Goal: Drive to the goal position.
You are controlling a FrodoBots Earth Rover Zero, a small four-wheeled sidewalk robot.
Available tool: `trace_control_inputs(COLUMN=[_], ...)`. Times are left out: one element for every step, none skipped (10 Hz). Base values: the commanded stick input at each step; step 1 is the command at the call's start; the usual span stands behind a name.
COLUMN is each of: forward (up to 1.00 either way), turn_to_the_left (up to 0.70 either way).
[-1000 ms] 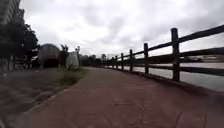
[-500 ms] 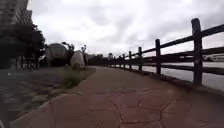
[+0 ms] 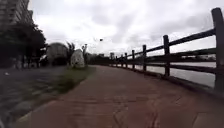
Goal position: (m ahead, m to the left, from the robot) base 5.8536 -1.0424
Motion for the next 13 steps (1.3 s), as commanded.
trace_control_inputs(forward=[1.0, 1.0, 1.0, 1.0, 1.0, 1.0, 1.0, 1.0, 1.0, 1.0, 1.0, 1.0, 1.0], turn_to_the_left=[0.0, 0.0, 0.0, 0.0, 0.0, 0.0, 0.0, 0.0, 0.0, 0.0, 0.0, 0.0, 0.0])
